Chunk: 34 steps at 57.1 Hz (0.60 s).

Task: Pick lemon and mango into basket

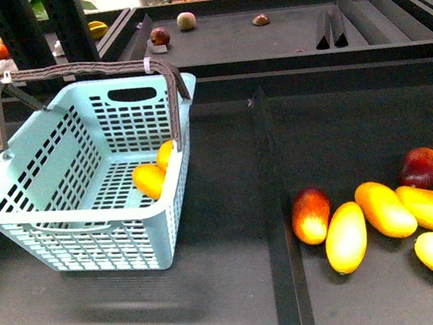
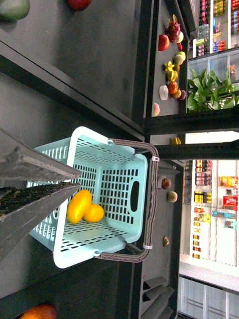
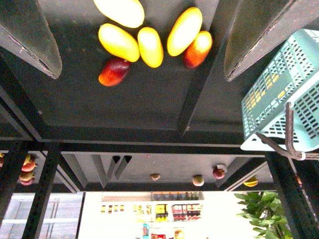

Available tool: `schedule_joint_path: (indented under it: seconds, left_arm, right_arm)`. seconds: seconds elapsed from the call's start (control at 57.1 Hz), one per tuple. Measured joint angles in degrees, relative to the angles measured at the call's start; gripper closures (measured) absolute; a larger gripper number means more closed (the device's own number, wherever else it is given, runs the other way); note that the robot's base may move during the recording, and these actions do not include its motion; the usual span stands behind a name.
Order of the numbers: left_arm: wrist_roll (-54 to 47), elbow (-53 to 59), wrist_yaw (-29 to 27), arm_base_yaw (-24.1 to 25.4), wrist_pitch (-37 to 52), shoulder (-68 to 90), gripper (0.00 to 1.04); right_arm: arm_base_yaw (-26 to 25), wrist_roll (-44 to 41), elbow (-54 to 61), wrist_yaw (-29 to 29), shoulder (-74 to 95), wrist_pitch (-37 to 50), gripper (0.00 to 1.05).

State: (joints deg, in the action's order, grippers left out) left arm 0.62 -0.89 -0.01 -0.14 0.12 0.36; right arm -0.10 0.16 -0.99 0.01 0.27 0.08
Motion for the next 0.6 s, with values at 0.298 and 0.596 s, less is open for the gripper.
schedule_joint_path:
  seconds: [0.298,0.596]
  left_arm:
    - [0.00,0.00,0.02,0.00,0.00,0.00,0.64]
    - [-0.09,0.00,0.02,0.00,0.00,0.00,0.06]
  right_arm:
    - [0.00,0.00,0.00,0.00,0.00,0.00,0.09]
    - [0.00,0.00,0.00,0.00,0.00,0.00,0.09]
